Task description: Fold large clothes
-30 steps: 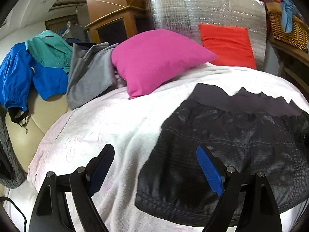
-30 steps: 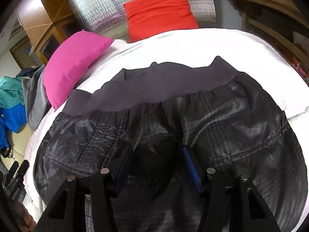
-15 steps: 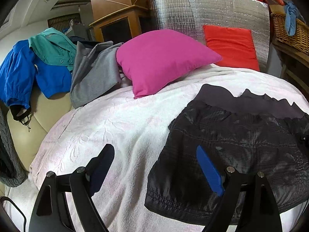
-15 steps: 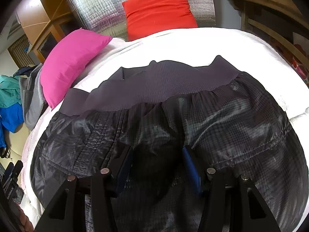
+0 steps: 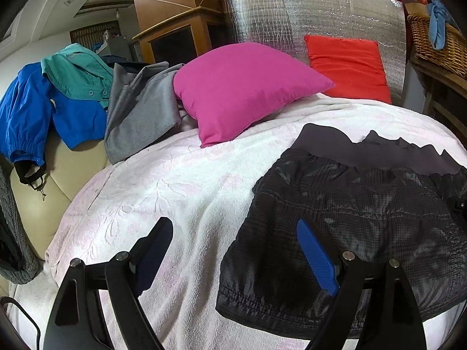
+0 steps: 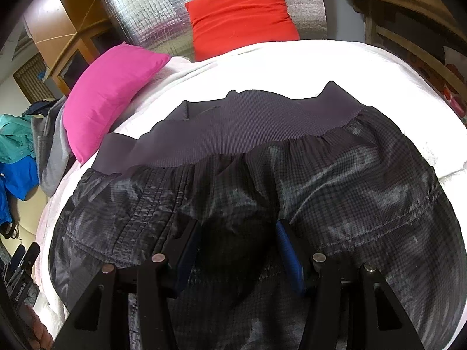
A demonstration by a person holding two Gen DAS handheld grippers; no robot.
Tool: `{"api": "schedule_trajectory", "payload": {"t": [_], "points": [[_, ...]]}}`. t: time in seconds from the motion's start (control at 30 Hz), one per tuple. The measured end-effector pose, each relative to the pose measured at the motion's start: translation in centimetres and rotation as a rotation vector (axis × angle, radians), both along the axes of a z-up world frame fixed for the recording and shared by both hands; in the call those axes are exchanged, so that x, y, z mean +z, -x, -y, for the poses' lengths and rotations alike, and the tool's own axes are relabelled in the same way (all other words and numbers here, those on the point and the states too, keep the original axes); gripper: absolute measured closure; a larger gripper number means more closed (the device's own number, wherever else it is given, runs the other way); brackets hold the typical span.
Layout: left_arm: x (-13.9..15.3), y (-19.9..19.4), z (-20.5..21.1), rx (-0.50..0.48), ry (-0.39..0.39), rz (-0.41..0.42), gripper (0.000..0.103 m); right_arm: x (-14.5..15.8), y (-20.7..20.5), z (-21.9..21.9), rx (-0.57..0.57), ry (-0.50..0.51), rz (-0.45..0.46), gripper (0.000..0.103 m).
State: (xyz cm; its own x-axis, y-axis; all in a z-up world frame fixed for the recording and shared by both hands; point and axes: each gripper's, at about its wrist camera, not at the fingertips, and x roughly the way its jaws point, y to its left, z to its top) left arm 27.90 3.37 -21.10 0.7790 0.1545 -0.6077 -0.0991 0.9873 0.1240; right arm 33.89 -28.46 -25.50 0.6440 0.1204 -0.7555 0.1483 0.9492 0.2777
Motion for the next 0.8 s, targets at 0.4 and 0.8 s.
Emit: {"api": "schedule_trajectory", "payload": {"t": [0.4, 0.8], "points": [[-0.1, -0.2, -0.3, 0.016, -0.001, -0.006, 0.016, 0.0, 0.4, 0.4, 0.018, -0.02, -0.003, 0.046], [-0.9, -0.7, -1.2, 0.033, 0.017, -0.066, 0.016, 0.0, 0.1, 0.3, 0.02, -0.01, -0.008, 0.045]]}}
